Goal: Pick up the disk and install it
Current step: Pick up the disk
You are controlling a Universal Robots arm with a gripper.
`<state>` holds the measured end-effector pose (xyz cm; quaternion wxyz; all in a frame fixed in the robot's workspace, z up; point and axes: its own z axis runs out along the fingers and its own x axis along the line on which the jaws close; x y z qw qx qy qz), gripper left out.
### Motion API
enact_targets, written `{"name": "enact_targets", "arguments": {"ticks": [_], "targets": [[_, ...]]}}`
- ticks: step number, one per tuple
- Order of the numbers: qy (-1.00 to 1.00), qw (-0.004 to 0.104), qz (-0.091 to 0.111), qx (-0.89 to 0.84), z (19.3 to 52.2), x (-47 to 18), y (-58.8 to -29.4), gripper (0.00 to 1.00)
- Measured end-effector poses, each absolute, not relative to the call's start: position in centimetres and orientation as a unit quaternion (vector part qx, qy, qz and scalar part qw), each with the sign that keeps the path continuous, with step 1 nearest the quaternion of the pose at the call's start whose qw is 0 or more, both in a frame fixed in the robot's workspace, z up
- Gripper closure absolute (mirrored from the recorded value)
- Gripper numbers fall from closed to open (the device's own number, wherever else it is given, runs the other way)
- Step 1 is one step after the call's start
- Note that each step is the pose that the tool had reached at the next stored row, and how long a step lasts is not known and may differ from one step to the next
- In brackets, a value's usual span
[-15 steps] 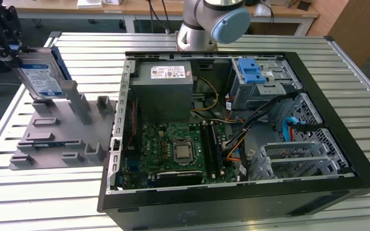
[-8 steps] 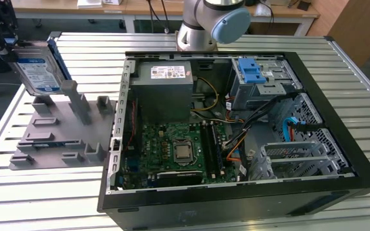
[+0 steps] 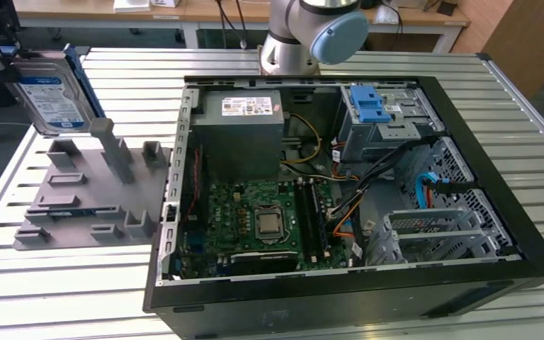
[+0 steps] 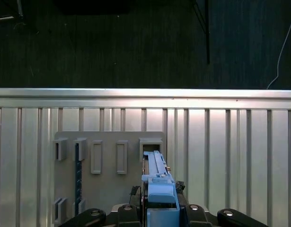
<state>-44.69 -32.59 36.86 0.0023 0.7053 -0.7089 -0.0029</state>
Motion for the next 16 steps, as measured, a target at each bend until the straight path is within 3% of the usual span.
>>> {"name": "enact_targets", "arguments": {"ticks": [16], "targets": [[-0.707, 0.002, -0.003, 0.707, 36.94, -44.69, -32.59, 0.64]]}}
